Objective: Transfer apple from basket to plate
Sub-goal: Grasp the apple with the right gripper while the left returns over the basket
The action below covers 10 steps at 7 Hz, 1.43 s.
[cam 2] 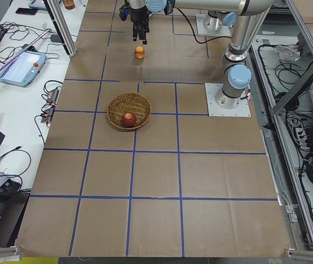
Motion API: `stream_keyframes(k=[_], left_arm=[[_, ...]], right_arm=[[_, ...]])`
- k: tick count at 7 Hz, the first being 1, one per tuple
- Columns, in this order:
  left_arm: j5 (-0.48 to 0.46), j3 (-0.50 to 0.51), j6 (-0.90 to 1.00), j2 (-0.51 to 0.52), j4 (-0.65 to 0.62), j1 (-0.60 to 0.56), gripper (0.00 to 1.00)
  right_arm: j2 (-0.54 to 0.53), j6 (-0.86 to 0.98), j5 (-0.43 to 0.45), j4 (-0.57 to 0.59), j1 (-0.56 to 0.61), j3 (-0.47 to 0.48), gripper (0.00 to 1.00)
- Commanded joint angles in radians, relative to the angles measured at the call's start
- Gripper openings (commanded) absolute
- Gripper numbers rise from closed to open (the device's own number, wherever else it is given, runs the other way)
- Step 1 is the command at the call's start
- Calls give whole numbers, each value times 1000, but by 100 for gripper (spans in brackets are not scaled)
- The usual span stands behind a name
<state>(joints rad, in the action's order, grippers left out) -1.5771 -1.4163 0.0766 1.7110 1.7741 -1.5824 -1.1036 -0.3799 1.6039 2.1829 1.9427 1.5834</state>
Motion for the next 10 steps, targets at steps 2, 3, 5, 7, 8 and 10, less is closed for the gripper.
stream_keyframes(k=[2, 3, 5, 7, 8, 10], left_arm=[[-1, -6, 2, -57, 10, 38, 99], [-3, -21, -3, -121, 84, 44, 99], [0, -6, -8, -162, 165, 52, 99], [5, 13, 6, -206, 332, 59, 99], [-3, 11, 3, -180, 287, 42, 99], [-9, 54, 5, -145, 297, 59, 99]], right_arm=[[91, -5, 4, 60, 36, 15, 100], [100, -4, 4, 60, 44, 35, 100], [102, -1, 1, 69, 44, 73, 100], [100, -4, -1, 97, 44, 75, 69], [100, -2, 2, 97, 44, 72, 59], [87, -2, 1, 97, 42, 60, 49]])
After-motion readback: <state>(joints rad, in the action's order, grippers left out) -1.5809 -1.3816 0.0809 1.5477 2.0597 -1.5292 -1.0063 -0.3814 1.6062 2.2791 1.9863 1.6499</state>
